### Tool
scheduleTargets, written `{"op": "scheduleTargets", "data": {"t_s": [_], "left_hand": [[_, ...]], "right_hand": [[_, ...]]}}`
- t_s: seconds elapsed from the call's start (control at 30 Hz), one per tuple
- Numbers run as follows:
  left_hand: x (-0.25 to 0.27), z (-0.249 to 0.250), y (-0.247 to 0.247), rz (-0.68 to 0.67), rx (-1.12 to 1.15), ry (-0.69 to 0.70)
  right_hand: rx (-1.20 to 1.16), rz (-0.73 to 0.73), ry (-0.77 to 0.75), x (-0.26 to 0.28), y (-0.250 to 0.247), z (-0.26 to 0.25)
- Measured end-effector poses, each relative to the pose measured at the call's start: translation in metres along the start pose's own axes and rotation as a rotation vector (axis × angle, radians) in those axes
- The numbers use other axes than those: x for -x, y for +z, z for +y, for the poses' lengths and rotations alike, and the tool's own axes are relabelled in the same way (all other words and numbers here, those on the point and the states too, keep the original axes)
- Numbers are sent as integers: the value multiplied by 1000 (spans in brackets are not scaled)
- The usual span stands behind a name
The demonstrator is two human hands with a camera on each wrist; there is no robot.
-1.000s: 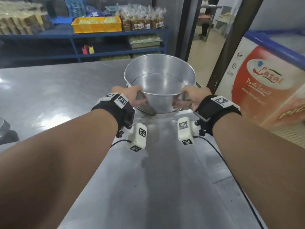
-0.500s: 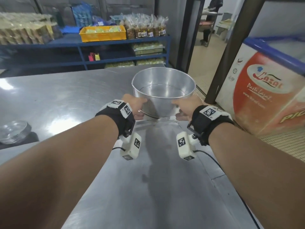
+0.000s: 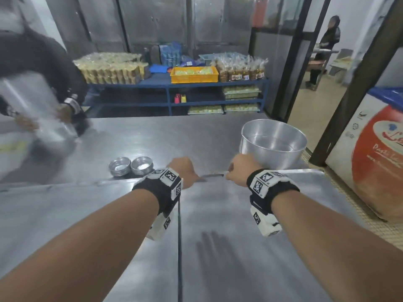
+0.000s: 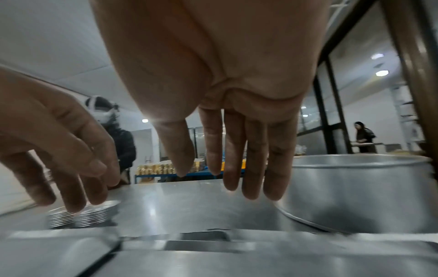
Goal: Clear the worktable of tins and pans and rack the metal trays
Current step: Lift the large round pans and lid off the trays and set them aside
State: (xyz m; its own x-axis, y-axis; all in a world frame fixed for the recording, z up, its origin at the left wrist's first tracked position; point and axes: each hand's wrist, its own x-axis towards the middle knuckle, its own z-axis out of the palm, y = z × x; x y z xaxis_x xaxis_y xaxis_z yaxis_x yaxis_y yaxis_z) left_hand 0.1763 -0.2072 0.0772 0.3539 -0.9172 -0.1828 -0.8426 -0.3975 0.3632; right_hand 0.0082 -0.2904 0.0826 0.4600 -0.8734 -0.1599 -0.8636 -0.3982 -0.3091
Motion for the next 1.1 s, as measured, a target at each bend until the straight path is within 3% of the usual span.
{"op": "scheduleTargets", "data": {"t_s": [0.13, 0.63, 0.93, 1.1], "left_hand": [[50, -88, -42, 39, -173, -39], [212, -455, -181, 106, -153, -412], [242, -650, -224, 171, -140, -700], [231, -725, -223, 239, -61, -785]], "right_hand": [[73, -81, -124, 35, 18, -104], [197, -208, -494, 86, 132, -493], [176, -243, -686, 62, 226, -672], [111, -246, -683, 34, 276, -742]]}}
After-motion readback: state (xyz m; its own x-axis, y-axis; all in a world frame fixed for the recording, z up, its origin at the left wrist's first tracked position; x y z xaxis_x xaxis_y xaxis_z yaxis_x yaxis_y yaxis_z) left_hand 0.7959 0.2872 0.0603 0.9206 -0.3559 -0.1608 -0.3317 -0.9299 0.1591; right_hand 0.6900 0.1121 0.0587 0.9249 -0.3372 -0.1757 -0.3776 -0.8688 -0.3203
